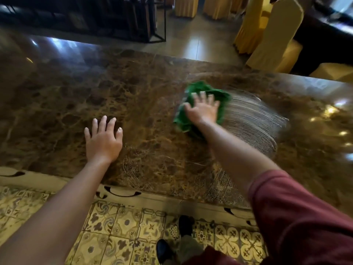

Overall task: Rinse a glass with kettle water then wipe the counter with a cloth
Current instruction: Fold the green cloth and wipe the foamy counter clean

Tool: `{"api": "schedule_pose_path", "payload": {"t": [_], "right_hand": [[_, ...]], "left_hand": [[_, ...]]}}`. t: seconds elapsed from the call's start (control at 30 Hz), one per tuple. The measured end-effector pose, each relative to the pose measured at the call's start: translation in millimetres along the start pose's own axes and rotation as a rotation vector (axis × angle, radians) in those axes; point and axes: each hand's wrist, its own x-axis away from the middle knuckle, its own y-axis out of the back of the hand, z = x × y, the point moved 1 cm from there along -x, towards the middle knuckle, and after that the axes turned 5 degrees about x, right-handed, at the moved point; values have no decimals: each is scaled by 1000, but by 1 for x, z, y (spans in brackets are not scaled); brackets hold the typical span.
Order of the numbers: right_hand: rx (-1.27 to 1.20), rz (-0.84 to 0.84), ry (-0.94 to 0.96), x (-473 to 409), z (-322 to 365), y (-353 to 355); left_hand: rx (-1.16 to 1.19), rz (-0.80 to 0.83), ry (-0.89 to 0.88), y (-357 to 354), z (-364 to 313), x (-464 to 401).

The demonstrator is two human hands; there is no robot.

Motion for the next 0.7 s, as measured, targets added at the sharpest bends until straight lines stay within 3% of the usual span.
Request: {"api": "schedule_pose_path", "payload": {"t": [0.1, 0.2, 0.27, 0.43, 0.5, 0.6, 0.7], "right_hand": [[73, 62, 418, 71, 86, -22], [100, 100, 662, 123, 85, -37], [86, 48, 582, 112, 40, -31], [89, -50, -104, 47, -133, 4], [46, -33, -278, 40, -166, 10], [25, -27, -260, 29, -126, 3], [35, -4, 46, 41, -32, -9]], "left_hand": [[37, -11, 7, 0, 2, 0], [51, -19, 12, -1, 5, -2], [47, -13, 15, -2, 6, 0], [36, -5, -1, -1, 3, -2], [29, -5, 3, -2, 2, 0], [19, -18, -3, -2, 2, 0], [22, -5, -8, -1, 2, 0]]}}
